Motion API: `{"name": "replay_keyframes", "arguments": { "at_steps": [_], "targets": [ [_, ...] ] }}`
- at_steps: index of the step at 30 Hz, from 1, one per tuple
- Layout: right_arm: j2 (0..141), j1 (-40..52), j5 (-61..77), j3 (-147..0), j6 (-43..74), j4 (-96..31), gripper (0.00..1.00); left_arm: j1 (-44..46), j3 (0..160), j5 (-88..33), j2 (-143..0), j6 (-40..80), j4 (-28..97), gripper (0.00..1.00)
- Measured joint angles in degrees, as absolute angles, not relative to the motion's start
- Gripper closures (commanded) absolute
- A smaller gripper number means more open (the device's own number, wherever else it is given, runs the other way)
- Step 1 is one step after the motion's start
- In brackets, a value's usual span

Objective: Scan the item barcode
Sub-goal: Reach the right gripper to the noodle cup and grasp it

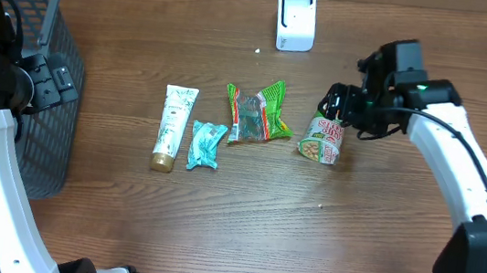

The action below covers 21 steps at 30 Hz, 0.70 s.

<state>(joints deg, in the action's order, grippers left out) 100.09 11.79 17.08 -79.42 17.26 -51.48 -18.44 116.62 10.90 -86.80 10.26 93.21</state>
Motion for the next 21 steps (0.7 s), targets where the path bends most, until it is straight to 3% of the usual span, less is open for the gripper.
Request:
{"name": "replay_keyframes", "arguments": {
  "at_steps": [5,8,15,21],
  "targets": [
    [101.5,12.9,12.3,-79.4,19.6,-52.5,0.13,-18.4,116.6,10.9,-86.8,10.3,93.2,0.0],
    [102.8,12.9,10.9,-79.4,20.2,-52.6,0.06,-18.4,116.6,10.9,-86.8,10.3,93.2,0.0],
    [104.3,12.9,9.6,-79.4,20.7,-53.3,0.01,-18.4,116.6,10.9,-86.8,10.2,93.2,0.0],
    [104.4,12.9,9.5,-79.4,18.5,-55.2,0.0,-18.4,116.6,10.9,-86.8,10.3,93.2,0.0]
  ]
}}
